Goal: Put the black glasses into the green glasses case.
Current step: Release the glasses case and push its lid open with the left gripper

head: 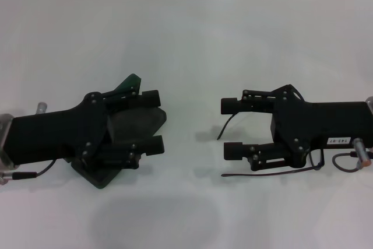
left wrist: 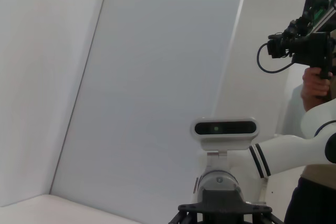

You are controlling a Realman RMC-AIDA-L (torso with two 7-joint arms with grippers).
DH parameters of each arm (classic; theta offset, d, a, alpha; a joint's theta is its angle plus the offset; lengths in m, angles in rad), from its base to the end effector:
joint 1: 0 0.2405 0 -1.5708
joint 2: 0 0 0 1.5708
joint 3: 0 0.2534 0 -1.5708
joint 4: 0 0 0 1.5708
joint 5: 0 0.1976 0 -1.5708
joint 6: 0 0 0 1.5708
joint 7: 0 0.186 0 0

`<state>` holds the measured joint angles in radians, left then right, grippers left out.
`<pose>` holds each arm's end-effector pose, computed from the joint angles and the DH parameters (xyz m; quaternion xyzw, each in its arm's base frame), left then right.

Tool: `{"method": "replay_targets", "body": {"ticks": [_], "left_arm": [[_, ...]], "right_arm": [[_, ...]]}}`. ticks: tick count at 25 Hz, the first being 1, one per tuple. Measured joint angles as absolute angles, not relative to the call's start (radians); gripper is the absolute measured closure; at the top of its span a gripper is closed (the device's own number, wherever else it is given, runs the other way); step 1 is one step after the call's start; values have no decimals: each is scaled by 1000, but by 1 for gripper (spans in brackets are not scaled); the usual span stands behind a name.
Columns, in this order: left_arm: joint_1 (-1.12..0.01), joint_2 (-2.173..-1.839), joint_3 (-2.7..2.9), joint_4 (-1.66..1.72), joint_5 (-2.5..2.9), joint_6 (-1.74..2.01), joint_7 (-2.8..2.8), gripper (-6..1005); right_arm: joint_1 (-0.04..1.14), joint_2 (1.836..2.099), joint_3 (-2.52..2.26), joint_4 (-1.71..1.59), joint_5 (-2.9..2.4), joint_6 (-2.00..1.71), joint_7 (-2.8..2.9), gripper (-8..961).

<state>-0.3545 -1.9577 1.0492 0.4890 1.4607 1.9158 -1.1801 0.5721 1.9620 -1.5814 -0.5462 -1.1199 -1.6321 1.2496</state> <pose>-0.2220 0.2488 0.0008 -0.8976 -0.1414 -0.4169 0.0234 0.1450 0.2885 -0.0569 0.9253 -0.0880 -0.3640 0.0604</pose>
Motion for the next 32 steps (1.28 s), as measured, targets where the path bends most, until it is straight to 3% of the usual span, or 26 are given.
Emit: {"method": "replay_targets", "body": {"ticks": [12,16,19,23,27,32], "left_arm": [[-354,-1959,1049,486,1455,1910,-1180,150],[-361,-1987,955,502,1449,1889,-1239,150],[-356,-2016,880,655,1478,1844,-1437,151],[-345,-2039,870,1059,1640,1759,-1821,227],[-352,-2088,904,1470,1954,1703,-2126,263],[-380,-2087,1086,1707,2345,1667,-2423,290]], "right_arm": [[574,1962,-1578,-546,-1126,-1631,1246,157],[569,1961,-1573,-538,-1129,-1609,1229,158],[548,1961,-1544,-529,-1131,-1569,1206,158],[515,1962,-1496,-519,-1133,-1543,1188,157],[477,1969,-1458,-513,-1133,-1542,1176,157],[452,1980,-1440,-505,-1129,-1542,1157,158]]}}
